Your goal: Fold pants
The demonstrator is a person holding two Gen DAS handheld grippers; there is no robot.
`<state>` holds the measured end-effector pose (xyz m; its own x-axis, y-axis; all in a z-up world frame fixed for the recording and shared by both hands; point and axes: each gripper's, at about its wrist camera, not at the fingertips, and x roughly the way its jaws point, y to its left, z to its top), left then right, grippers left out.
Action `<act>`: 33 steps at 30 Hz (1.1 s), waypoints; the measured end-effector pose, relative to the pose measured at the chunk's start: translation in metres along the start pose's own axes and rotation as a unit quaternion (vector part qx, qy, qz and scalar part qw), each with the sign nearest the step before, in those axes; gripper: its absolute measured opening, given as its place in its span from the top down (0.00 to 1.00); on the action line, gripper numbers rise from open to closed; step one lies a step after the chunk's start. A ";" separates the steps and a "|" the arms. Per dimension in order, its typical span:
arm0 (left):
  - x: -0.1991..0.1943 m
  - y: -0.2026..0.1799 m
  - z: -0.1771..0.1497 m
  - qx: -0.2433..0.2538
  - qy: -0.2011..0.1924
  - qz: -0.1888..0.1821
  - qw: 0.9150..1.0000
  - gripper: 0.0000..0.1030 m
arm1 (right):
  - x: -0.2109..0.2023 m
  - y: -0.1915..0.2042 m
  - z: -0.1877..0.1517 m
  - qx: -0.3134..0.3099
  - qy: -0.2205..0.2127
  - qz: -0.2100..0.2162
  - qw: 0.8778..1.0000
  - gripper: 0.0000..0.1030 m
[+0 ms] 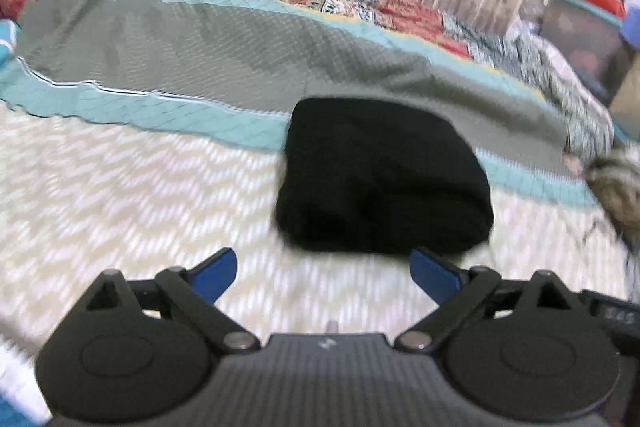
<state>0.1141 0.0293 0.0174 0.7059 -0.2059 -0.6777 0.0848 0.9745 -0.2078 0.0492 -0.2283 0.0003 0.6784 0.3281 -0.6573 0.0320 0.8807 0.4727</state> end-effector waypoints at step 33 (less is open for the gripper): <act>-0.157 -0.015 -0.064 0.043 -0.025 0.084 0.995 0.00 | -0.090 0.073 -0.074 -0.053 -0.083 -0.048 0.994 0.00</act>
<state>-0.0436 0.0411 0.0818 0.7492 -0.0367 -0.6613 0.0203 0.9993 -0.0324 -0.0636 -0.1680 0.0501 0.7878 0.1872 -0.5868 0.0315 0.9392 0.3419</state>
